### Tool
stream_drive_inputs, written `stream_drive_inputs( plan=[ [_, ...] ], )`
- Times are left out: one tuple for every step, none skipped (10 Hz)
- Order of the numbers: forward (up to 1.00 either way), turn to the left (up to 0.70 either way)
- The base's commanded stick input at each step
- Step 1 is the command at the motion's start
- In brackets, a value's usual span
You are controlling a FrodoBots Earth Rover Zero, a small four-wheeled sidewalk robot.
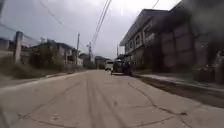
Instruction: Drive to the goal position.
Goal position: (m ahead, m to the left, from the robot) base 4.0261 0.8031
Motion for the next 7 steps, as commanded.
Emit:
stream_drive_inputs(
  plan=[
    [0.50, 0.00],
    [0.50, 0.00],
    [0.50, 0.00],
    [0.50, 0.00],
    [0.50, 0.00],
    [0.50, 0.00],
    [0.50, 0.00]
  ],
)
